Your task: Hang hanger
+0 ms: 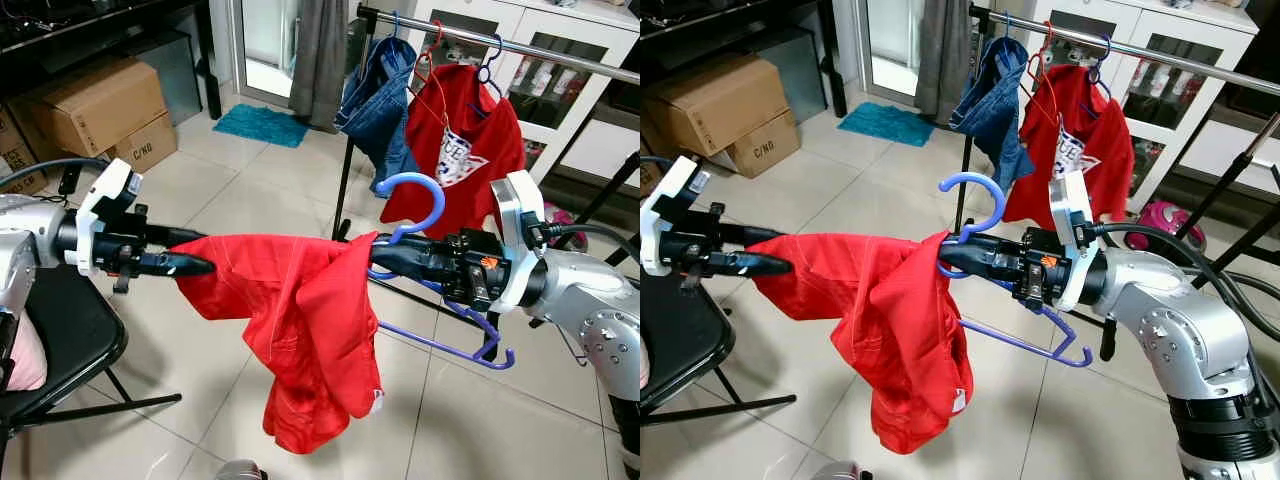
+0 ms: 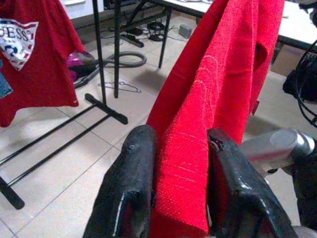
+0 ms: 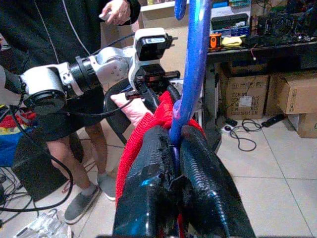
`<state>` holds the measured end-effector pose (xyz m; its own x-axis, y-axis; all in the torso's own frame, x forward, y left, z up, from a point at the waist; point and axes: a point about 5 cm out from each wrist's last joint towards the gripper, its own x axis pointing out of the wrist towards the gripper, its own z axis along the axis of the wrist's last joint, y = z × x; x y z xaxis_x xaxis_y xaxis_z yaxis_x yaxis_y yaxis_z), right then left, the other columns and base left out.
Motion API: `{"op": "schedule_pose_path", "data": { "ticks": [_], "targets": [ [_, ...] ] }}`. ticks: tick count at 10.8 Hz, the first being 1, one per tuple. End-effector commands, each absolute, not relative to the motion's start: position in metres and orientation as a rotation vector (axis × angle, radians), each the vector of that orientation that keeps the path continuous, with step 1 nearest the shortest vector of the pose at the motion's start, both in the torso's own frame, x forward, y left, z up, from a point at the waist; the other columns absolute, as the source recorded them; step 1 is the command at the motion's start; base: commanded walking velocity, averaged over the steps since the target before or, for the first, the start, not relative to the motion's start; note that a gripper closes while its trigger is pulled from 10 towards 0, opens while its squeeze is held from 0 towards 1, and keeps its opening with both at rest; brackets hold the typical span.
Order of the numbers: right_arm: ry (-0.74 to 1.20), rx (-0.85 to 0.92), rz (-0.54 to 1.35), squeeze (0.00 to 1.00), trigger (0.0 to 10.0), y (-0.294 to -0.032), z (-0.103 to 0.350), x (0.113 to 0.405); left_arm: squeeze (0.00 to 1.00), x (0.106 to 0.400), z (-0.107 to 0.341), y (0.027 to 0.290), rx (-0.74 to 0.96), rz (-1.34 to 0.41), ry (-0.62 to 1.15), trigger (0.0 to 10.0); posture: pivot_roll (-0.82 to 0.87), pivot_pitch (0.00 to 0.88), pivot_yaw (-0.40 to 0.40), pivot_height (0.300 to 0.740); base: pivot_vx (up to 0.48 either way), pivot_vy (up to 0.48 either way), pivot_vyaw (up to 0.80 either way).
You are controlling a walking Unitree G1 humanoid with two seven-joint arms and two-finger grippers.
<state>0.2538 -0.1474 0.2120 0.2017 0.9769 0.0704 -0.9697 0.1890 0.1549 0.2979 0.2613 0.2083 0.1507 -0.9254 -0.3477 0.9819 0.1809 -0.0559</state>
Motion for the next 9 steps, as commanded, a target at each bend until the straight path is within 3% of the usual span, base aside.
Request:
{"op": "schedule_pose_path", "data": {
  "ticks": [1,9],
  "targets": [
    [0.003,0.145,1.386,0.0,10.0,-0.15,0.225,0.253,0.0,0.3,0.216,0.259,0.215,-1.395,0.32,0.0,0.05,0.0,-0.035,0.74,0.0,0.0,0.0],
    [-0.023,0.165,1.365,0.0,10.0,-0.15,0.226,0.253,0.0,0.294,0.208,0.283,0.117,-1.303,0.283,0.0,0.06,0.0,-0.04,0.74,0.0,0.0,0.0]
  ]
}}
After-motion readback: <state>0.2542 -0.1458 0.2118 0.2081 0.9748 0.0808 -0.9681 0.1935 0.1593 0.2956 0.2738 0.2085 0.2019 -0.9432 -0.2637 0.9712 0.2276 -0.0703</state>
